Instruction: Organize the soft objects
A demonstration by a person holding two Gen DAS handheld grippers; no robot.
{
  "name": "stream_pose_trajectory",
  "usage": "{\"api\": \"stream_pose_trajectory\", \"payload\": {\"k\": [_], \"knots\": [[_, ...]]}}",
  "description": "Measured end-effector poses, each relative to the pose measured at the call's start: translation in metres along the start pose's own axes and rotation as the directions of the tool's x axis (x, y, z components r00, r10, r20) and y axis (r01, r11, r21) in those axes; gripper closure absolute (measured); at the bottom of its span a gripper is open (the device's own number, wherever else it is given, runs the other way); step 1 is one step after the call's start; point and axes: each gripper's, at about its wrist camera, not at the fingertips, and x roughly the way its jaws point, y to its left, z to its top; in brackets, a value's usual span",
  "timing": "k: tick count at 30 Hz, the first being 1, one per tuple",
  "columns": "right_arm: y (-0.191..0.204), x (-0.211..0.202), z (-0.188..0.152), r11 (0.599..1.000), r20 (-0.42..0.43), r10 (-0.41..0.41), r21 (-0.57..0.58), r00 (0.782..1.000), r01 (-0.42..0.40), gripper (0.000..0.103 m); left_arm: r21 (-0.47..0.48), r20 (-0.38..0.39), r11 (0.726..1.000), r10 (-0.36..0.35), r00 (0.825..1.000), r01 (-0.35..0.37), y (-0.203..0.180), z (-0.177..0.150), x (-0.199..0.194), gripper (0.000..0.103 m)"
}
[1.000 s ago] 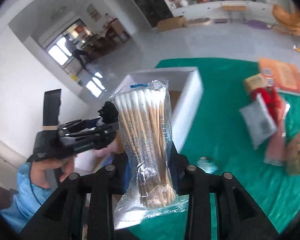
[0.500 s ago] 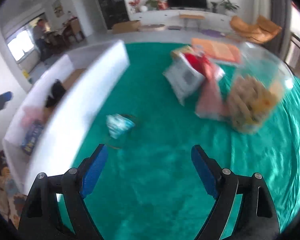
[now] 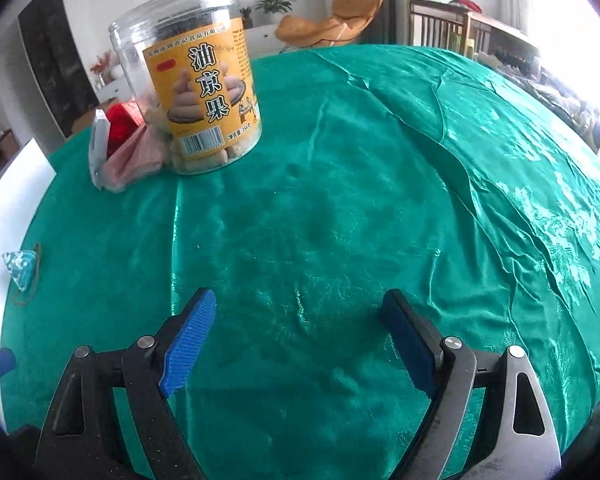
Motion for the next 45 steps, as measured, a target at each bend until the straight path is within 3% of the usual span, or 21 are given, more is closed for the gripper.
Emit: {"api": "stream_pose_trajectory", "payload": {"k": [4,11,16,45], "knots": [[0.01,0.011,-0.005,0.997,-0.013,-0.053,-0.058,0.998,0.053,0.014,0.04,0.013,0.999,0.012,1.0,-0.013,-0.001,0.001,0.016,0.0],[0.008,0.004,-0.009,0.997,-0.013,-0.049,-0.057,0.999,0.048,0.013,0.071,-0.004,0.997,0.018,1.0,-0.017,-0.003,0.001,0.025,0.0],[0.009,0.001,-0.01,0.997,-0.014,-0.049,-0.06,0.999,0.049,0.012,0.108,-0.015,0.992,0.069,0.998,-0.067,-0.011,0.0,0.03,0.0],[0.009,0.001,-0.01,0.997,-0.015,-0.049,-0.063,0.999,0.048,0.012,0.103,-0.014,0.993,0.064,0.998,-0.062,-0.009,0.0,0.03,0.0]]}}
